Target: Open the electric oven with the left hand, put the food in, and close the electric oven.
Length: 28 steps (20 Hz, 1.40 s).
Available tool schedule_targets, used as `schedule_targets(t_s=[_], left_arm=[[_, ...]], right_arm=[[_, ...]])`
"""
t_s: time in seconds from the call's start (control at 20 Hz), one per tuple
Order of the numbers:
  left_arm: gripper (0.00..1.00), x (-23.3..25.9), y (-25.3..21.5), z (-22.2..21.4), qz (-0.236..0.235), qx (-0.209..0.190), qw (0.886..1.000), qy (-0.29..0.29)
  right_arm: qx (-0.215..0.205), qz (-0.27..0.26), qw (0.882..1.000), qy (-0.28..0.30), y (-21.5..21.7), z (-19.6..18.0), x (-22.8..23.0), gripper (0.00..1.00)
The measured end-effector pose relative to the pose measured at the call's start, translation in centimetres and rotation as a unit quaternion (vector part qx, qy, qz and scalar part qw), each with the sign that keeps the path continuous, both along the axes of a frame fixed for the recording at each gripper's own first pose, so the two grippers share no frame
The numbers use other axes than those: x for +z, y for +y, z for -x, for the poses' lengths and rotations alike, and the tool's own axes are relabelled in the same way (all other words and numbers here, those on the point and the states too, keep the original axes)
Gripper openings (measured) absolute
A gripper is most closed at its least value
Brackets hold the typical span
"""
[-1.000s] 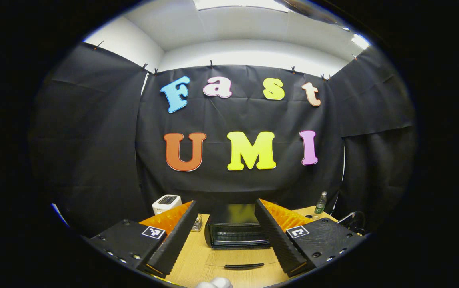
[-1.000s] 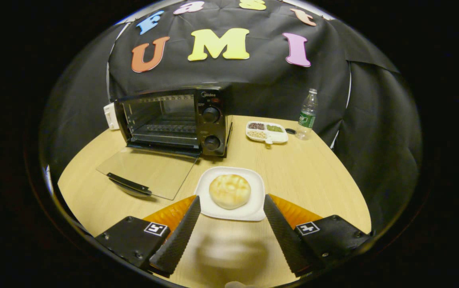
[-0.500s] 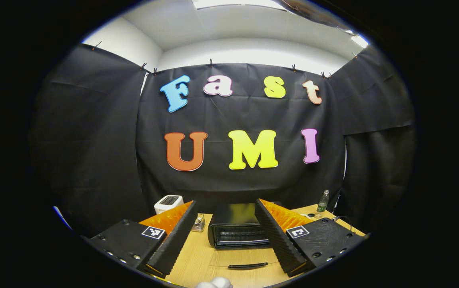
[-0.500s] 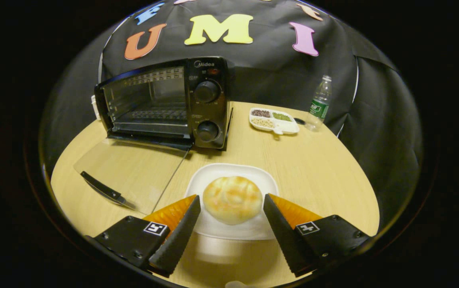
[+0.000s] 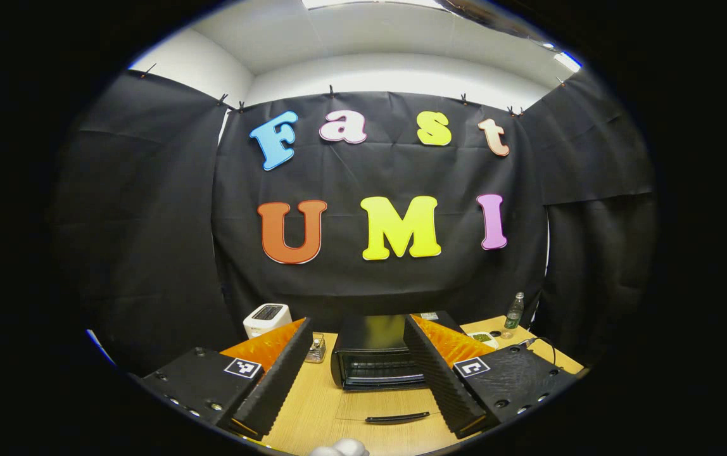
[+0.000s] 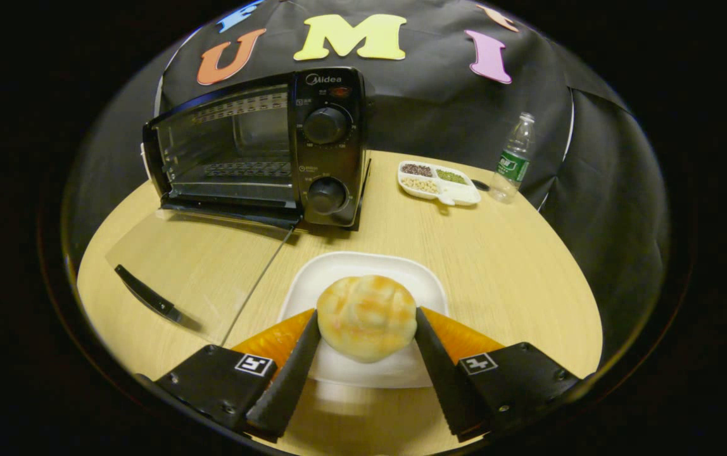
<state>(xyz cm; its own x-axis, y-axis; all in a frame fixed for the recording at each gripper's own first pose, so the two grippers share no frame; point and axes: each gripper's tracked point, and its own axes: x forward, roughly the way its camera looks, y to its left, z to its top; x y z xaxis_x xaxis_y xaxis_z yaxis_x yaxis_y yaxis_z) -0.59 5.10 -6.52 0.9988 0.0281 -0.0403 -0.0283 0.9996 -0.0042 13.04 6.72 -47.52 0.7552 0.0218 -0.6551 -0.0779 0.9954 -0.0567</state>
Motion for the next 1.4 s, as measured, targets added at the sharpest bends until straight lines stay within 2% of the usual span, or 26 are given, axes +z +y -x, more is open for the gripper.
schedule_targets(t_s=[0.1,0.15,0.2,0.4,0.5,0.6,0.85,1.0,1.25,1.4], left_arm=[[0.95,0.0,0.0,-0.1,0.001,-0.001,1.0,0.002],[0.95,0.0,0.0,-0.1,0.001,-0.002,1.0,0.001],[0.95,-0.1,0.1,-0.1,0.0,-0.002,1.0,0.002],[0.95,-0.2,0.6,-0.2,0.0,-0.003,1.0,0.002],[0.95,-0.5,1.1,-0.1,0.0,0.0,1.0,0.004],[0.95,-0.8,1.5,0.0,-0.001,0.0,1.0,0.007],[0.95,-1.1,2.5,0.3,-0.003,0.0,1.0,0.014],[0.95,-1.3,3.2,0.4,-0.007,-0.001,1.0,0.014],[0.95,-1.1,4.0,0.6,-0.015,-0.003,1.0,0.015],[0.95,-1.6,4.5,0.8,-0.016,-0.001,1.0,0.018]], right_arm=[[0.002,-0.008,1.0,0.008,0.3,0.1,0.1,0.82],[0.006,-0.003,1.0,0.004,0.3,0.1,0.6,0.82],[0.011,0.004,1.0,0.0,0.3,0.1,1.0,0.77],[0.005,-0.033,0.999,-0.019,1.2,-0.1,4.6,0.78],[0.0,-0.078,0.996,-0.031,2.5,0.0,7.2,0.78],[-0.007,-0.143,0.989,-0.039,4.7,0.3,9.7,0.77],[-0.025,-0.29,0.956,-0.031,11.2,0.5,12.2,0.76],[-0.031,-0.328,0.944,-0.017,14.1,0.0,11.7,0.78],[-0.048,-0.399,0.916,-0.001,18.3,-1.2,10.3,0.78],[-0.05,-0.408,0.912,-0.002,20.3,-2.1,9.3,0.75]])
